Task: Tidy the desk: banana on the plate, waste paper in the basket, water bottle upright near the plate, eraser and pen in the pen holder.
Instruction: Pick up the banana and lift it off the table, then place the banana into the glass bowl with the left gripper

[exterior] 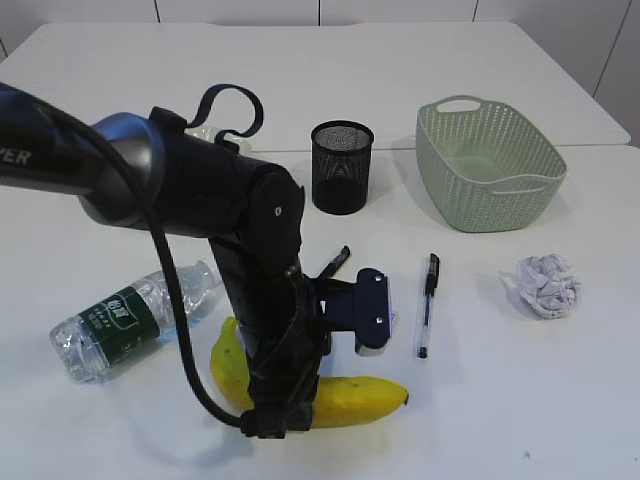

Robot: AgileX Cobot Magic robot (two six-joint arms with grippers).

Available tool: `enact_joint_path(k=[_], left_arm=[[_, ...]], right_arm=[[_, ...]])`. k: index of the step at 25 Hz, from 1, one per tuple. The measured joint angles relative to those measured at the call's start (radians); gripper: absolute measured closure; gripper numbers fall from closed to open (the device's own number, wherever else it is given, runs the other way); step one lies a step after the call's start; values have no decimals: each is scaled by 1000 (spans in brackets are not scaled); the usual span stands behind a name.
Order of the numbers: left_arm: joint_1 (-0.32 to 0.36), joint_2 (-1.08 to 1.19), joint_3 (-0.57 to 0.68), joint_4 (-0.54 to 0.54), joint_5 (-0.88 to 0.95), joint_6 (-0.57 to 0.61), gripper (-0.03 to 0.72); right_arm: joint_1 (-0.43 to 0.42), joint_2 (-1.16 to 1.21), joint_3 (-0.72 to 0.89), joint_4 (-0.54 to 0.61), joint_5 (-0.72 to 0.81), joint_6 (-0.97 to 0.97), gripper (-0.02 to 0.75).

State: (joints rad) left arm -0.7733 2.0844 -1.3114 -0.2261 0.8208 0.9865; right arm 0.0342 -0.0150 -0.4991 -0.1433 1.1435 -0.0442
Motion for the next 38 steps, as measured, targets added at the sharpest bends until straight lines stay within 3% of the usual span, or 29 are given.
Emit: enact_joint_path(k=[13, 17, 26, 38], left_arm=[[0, 0, -338, -2, 180, -126, 456], [0, 0, -435, 42, 225, -169, 456], [0, 0, -550, 306, 262, -376, 456], [4, 0, -565, 681, 274, -631, 456]], right_arm=[[0, 0, 0, 0, 0, 0, 171], [0, 0, 0, 0, 0, 0, 171], [0, 0, 0, 0, 0, 0, 171], [0, 0, 0, 0, 0, 0, 172]])
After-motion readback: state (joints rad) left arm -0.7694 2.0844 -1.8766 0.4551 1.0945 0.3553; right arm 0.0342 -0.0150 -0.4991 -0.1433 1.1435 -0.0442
